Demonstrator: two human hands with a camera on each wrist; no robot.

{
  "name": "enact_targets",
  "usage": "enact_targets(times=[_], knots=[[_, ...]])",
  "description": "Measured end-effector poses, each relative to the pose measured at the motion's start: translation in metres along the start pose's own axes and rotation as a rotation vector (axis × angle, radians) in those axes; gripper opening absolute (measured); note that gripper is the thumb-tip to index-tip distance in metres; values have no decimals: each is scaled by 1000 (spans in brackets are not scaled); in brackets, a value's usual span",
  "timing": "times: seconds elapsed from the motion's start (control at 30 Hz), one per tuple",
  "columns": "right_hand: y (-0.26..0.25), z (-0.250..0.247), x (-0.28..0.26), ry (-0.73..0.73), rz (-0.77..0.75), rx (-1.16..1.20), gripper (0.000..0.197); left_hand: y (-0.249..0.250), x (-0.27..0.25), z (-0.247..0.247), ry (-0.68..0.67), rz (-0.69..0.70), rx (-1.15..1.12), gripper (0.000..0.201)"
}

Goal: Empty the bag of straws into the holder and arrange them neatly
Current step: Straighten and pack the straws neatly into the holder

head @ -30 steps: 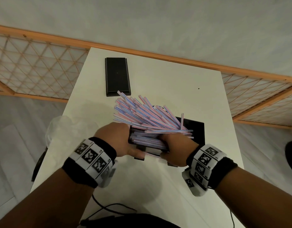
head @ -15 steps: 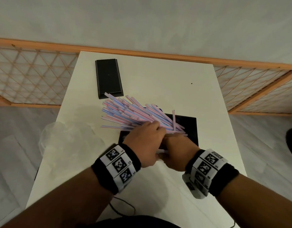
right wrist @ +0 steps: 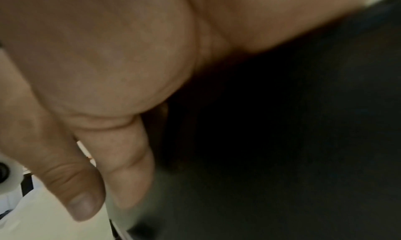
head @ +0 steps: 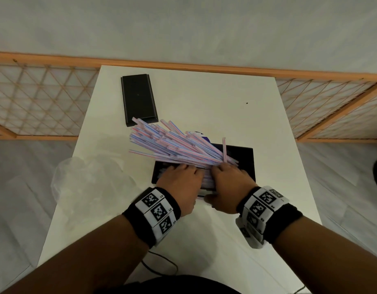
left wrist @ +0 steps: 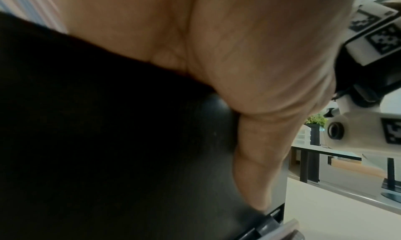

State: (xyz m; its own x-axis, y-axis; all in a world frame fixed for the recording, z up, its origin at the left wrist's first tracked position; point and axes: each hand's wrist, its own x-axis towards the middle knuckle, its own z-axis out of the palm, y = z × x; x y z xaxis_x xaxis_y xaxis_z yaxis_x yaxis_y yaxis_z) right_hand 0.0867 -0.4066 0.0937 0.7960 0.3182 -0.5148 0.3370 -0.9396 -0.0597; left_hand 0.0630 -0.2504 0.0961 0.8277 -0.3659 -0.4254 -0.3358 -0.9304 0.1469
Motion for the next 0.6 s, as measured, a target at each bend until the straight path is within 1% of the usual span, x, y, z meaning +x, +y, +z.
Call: enact_targets(times=[0.1, 0.17, 0.33, 0.5, 0.6], knots=[[0, 0, 2, -8, -10, 1, 52, -5, 1, 3, -20, -22, -24, 60], [3, 0, 2, -15, 4, 9, 48, -8, 1, 3, -32, -41, -41, 62], [3, 0, 3, -19, 5, 10, 44, -11, 5, 3, -68, -54, -65, 66], [3, 0, 4, -16, -1, 41, 40, -12, 12, -1, -139, -62, -64, 79], [3, 0, 5, -15, 4, 37, 40, -11, 13, -2, -167, -56, -50, 76]])
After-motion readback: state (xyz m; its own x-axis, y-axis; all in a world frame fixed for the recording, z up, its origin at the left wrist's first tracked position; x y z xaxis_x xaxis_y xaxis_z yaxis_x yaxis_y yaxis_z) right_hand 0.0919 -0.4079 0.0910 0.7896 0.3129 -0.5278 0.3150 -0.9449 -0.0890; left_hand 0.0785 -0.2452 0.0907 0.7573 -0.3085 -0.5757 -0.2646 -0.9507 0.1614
